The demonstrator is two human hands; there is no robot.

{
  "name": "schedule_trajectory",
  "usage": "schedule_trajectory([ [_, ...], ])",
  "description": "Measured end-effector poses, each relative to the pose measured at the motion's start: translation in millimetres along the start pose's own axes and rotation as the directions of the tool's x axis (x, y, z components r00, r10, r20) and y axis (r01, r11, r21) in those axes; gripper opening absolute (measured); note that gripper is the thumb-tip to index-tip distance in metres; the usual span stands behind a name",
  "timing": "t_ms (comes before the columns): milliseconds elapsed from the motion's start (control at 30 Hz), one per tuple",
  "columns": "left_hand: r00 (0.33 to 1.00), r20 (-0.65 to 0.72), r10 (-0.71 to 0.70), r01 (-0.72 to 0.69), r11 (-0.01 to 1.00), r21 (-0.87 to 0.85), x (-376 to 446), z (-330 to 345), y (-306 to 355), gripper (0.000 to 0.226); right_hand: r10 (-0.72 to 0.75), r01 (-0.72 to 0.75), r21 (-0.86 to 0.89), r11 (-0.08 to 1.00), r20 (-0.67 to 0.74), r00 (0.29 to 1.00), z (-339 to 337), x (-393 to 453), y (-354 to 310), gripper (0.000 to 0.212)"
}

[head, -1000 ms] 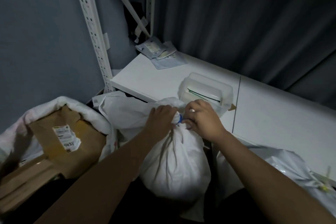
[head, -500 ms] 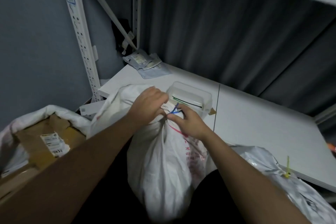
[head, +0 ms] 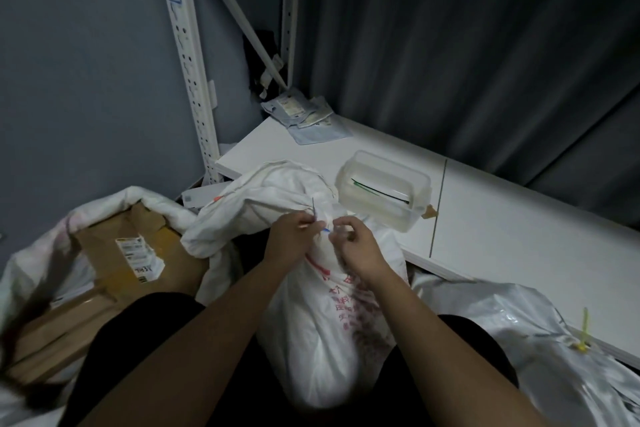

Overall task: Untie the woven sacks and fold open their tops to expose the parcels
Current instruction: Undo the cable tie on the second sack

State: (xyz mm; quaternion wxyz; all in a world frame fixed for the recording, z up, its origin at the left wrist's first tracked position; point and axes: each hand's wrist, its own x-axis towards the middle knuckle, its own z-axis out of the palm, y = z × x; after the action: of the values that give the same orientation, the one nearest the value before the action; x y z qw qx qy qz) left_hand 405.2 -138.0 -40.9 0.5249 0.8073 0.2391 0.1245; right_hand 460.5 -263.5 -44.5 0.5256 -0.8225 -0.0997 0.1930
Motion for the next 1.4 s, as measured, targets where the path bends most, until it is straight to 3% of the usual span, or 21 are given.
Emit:
schedule_trajectory([
  [100,0.992,-0.094,0.082,-0.076,0.995,0.068,9.5,-7.0,3.6,0.033,-0.159,0.159,0.003,0.987,-0.08,0.984,7.9,-9.5,-4.7,0.009],
  [167,0.988,-0.077,0.136,-0.136,0.991,0.006,15.2,-20.5,10.2,0.037,-0.224,0.232,0.054,0.971,-0.124,0.967,6.2,-14.3,-9.0,0.012],
  [233,0.984,-0.019,0.178,-0.178,0.984,0.001,18.5,-31.2,14.3,0.036,-0.254,0.255,0.031,0.966,-0.052,0.966,7.0,-16.0,-10.1,0.012],
  [300,0.989,0.058,0.136,-0.137,0.99,0.024,17.0,-32.9,10.1,0.038,-0.301,0.305,-0.231,0.924,0.055,0.952,8.5,-12.9,-8.7,0.01],
  [367,0.993,0.111,0.027,-0.027,1.0,0.0,11.5,-27.9,0.3,0.033,-0.449,0.43,-0.51,0.745,0.093,0.889,8.9,-7.0,-8.0,0.01],
  [433,0.989,0.139,-0.05,0.061,0.996,-0.073,6.0,-22.1,-8.7,0.029,-0.514,0.485,-0.522,0.702,0.101,0.852,10.5,-4.5,-8.8,0.007],
  [667,0.996,0.072,-0.055,0.058,0.998,-0.038,-0.5,-17.5,-27.6,0.04,-0.49,0.486,-0.52,0.702,0.144,0.86,20.2,-1.7,3.1,0.009],
  [867,0.996,0.053,-0.072,0.074,0.996,-0.047,-6.1,-1.7,-36.8,0.031,-0.419,0.446,-0.608,0.657,0.197,0.886,22.1,0.5,13.3,0.011],
  [1100,0.986,0.166,-0.028,0.034,0.999,-0.031,-11.4,3.5,-45.1,0.038,-0.21,0.312,-0.481,0.819,0.253,0.944,9.4,11.9,12.4,0.011],
  [1267,0.985,0.172,-0.022,0.028,0.999,-0.033,-15.1,1.0,-42.1,0.027,-0.105,0.171,-0.316,0.933,0.217,0.971,9.8,10.7,14.6,0.01],
  [1400,0.984,0.174,-0.031,0.039,0.998,-0.041,-16.1,4.4,-44.6,0.019,-0.04,0.116,-0.328,0.937,0.23,0.972,8.0,10.5,13.2,0.008],
])
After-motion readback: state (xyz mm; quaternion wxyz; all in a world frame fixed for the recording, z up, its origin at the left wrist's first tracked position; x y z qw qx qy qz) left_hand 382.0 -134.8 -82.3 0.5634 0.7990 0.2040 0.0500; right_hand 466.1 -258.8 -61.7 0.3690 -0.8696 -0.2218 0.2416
